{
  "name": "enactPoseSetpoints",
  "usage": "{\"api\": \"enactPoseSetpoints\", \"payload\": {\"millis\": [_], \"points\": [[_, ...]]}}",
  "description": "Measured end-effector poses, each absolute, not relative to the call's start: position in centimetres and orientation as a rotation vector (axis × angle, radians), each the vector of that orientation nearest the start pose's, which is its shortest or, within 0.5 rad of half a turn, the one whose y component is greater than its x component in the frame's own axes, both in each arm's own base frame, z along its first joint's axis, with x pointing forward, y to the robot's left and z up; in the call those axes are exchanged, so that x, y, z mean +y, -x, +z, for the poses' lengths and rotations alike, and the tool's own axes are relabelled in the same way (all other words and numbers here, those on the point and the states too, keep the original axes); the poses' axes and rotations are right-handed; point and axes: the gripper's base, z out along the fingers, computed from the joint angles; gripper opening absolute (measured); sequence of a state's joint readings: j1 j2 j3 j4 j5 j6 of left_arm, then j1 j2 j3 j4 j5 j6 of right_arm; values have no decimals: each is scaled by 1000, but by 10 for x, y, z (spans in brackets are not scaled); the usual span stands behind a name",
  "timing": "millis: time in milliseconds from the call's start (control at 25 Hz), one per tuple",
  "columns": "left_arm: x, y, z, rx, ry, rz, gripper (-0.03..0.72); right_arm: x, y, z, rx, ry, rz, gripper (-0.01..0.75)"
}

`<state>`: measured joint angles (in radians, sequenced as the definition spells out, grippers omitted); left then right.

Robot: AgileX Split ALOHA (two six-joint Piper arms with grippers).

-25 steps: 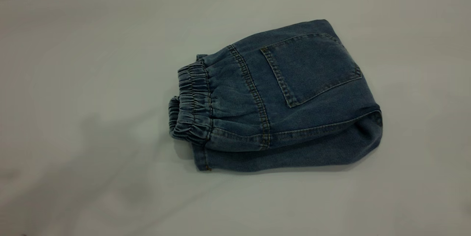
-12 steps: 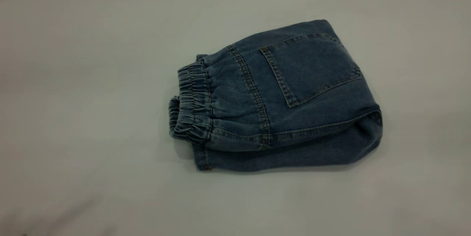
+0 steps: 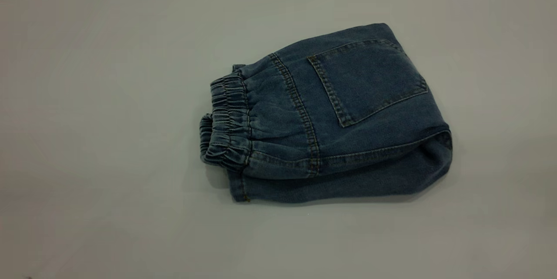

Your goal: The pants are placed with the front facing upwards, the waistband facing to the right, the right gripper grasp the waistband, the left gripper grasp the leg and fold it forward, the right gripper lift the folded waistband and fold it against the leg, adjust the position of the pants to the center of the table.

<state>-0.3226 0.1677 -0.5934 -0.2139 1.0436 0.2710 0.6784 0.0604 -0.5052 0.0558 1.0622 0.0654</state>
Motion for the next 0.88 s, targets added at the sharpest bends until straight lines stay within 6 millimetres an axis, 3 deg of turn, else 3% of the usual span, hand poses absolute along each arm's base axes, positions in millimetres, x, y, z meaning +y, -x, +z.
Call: {"api": "enactPoseSetpoints", "payload": {"millis": [120, 240, 640, 880], "points": [[-17, 0, 285, 2059, -569, -314, 378, 6, 0, 279, 2043, 647, 508, 366], [-15, 4, 278, 2054, -545, -312, 378, 6, 0, 279, 2043, 647, 508, 366], [-10, 3, 278, 2064, -462, -283, 377, 6, 0, 279, 2045, 641, 505, 366], [-10, 3, 278, 2064, -462, -283, 375, 6, -1, 279, 2083, 427, 396, 366]]}}
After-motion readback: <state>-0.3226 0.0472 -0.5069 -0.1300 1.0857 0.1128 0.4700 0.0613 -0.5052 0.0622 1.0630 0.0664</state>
